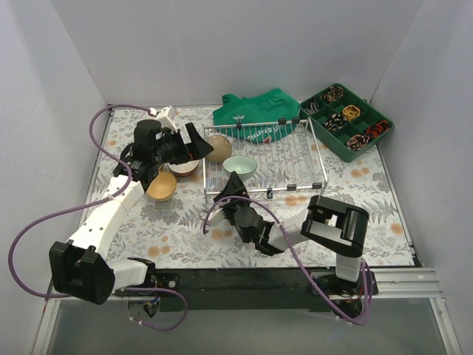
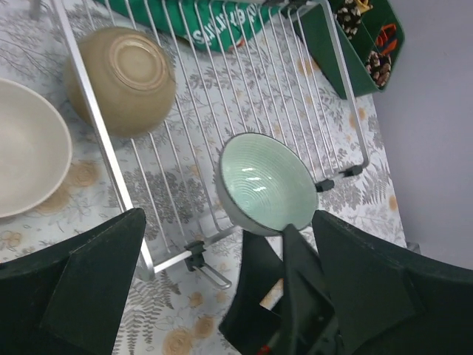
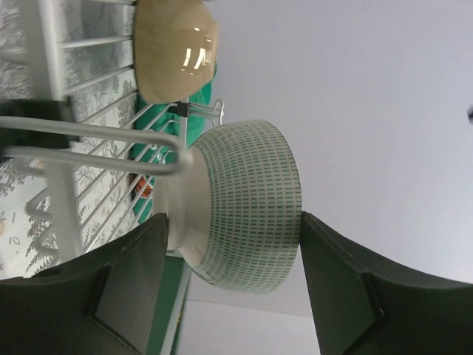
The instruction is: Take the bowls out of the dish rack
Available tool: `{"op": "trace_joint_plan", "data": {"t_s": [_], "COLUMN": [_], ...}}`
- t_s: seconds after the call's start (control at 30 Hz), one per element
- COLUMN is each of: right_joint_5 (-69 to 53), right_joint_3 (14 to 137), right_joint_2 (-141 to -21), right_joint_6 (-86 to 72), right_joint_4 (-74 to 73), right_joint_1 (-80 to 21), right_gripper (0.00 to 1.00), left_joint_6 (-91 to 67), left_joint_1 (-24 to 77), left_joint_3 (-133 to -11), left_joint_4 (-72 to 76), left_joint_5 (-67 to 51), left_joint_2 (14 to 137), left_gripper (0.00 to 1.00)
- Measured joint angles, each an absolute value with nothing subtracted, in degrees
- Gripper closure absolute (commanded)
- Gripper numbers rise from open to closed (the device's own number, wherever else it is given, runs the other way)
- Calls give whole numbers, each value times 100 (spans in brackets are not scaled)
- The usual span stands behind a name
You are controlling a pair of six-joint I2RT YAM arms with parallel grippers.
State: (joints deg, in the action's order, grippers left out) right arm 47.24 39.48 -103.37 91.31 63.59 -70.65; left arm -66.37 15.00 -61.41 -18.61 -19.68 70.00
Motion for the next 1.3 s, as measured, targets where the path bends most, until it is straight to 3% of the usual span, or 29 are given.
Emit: {"op": "trace_joint_plan", "data": {"t_s": [0.17,0.47,0.73,1.03,1.2,1.27,1.3], "right_joint_5": [4836,4947,5033,5089,5109,5127,5127], "right_joint_3": [3951,3964,3964,3964,3964,3964,3964], "right_joint_2": [-10971,-11017,-10997,-10936,-10921,-10919,-10914], "right_joint_6": [10071,10503,10610,10676,10678,10700,10698], "right_joint_4": [6681,7000,7067,7072,7078,7076,7067], "right_joint_1": [-7170,-7345,-7356,-7387,-7430,-7452,-7470], "right_gripper": [99,99,99,99,99,99,99], "left_joint_6": [-6869,-6954,-7046,-7234,-7371,-7446,-7481], "left_joint_1": [1811,2283,2512,2622,2663,2674,2676], "left_joint_3": [-6265,-6390,-6390,-6390,-6390,-6399,-6412], "left_joint_4": [-2156,-2600,-2698,-2650,-2541,-2449,-2416], "left_joint_5": [-2043,-1990,-1896,-1831,-1826,-1769,-1747], "left_joint_2": [7240,7959,8355,8595,8702,8722,8735], "left_gripper": [7,17,40,56,74,86,98]}}
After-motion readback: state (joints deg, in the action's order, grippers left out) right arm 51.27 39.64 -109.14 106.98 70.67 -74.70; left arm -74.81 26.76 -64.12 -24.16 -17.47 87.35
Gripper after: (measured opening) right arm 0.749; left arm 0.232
